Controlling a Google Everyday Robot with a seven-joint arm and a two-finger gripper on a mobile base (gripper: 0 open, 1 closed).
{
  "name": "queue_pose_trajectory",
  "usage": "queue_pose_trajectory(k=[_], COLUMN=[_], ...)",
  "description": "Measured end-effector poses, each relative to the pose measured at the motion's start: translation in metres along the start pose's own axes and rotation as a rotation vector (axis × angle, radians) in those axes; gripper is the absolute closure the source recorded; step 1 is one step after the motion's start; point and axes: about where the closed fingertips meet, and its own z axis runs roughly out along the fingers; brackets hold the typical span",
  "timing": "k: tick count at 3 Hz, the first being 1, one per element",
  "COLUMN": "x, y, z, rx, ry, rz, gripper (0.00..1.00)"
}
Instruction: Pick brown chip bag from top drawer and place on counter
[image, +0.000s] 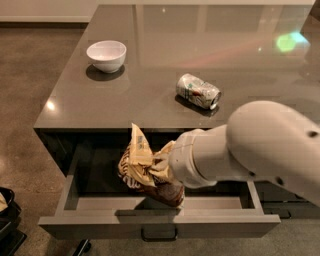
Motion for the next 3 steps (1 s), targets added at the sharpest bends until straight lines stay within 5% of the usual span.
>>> queue_pose_trajectory(k=[1,2,3], x=[-0.010,-0.049,-0.088], y=[0.011,0.003,-0.022], z=[-0.054,-0.094,-0.085], rx=[0.059,0.033,-0.069], ry=[-0.002,-0.001,0.030], rz=[0.009,-0.050,-0.121], gripper=[1.00,1.00,1.00])
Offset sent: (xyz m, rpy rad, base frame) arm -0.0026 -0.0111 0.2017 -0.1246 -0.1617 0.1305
